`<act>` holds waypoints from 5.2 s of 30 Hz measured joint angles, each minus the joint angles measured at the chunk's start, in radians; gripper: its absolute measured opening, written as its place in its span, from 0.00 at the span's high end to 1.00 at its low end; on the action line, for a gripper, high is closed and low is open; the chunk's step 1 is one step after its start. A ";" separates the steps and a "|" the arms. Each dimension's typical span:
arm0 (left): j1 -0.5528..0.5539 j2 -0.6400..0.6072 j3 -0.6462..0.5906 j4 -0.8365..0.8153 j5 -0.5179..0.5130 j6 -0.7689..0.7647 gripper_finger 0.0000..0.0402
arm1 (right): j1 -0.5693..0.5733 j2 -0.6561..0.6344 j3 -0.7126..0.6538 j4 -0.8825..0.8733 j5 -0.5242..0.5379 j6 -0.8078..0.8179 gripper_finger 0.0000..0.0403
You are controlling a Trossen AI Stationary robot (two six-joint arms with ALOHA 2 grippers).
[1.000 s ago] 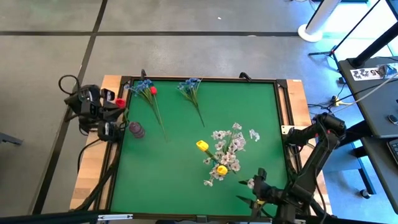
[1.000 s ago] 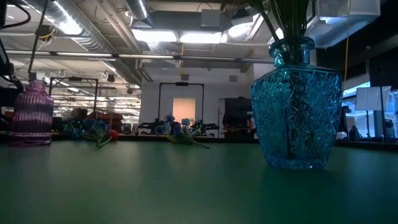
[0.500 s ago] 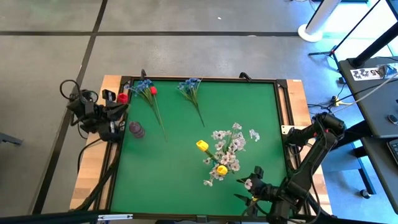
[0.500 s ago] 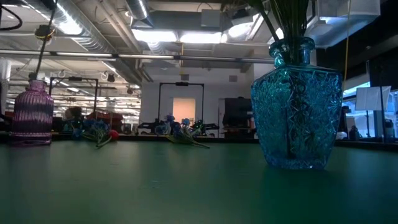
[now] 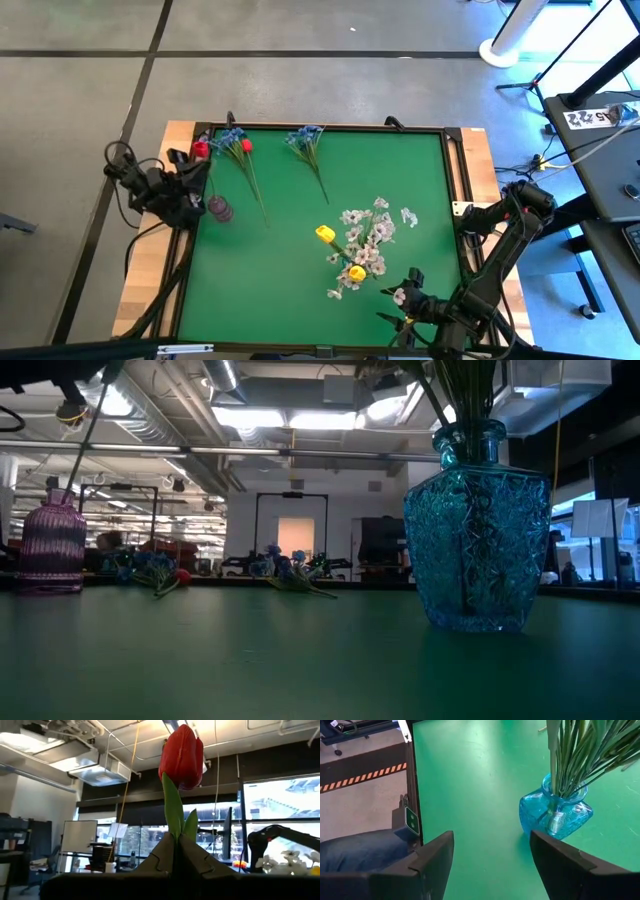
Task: Sort flowers into vase by color
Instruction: Put the bottom red flower into the purple vase, then put the left blue flower into the purple vase
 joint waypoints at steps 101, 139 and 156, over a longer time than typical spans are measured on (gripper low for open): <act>-0.391 0.572 0.483 -0.462 0.364 -0.414 0.83 | -0.134 0.048 0.042 0.031 -0.180 -0.035 0.35; 1.441 1.023 0.835 -1.632 0.593 -1.359 0.90 | -0.085 0.064 0.051 0.314 -0.248 -0.264 0.35; 1.495 1.406 0.687 -1.544 0.552 -1.626 0.57 | -0.084 0.195 0.051 0.241 -0.468 -0.314 0.35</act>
